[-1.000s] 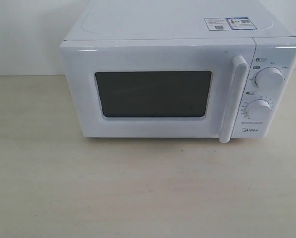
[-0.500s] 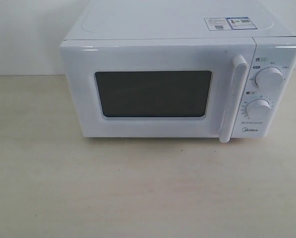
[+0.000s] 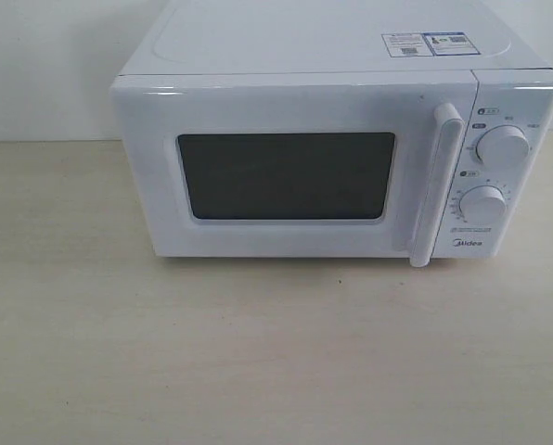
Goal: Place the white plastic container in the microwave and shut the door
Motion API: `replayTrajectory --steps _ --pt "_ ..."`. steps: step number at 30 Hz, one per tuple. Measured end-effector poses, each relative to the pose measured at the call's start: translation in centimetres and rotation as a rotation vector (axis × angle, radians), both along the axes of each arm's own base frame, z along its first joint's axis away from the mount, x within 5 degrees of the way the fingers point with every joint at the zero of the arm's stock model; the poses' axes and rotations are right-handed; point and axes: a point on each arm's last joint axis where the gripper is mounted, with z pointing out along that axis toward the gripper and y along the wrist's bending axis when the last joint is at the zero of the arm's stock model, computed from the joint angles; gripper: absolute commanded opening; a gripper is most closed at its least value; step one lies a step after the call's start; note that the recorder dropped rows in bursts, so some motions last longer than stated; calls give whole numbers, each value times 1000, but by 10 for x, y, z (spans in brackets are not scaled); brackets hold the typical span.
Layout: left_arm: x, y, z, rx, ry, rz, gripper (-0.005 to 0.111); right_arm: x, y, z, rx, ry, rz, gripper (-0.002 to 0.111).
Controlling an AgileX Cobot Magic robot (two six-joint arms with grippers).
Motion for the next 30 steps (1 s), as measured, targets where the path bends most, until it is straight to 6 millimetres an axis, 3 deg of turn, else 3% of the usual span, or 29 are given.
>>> replayTrajectory --steps 3,8,16,30 --pt "3 0 -22 -26 74 -3 4 0 0 0 2 0 0 0" --pt "3 -1 -36 82 161 -14 4 0 0 0 2 0 0 0" --pt "2 2 -40 273 177 14 4 0 0 0 5 0 -1 0" --pt "1 4 -48 297 273 28 4 0 0 0 14 0 -4 0"
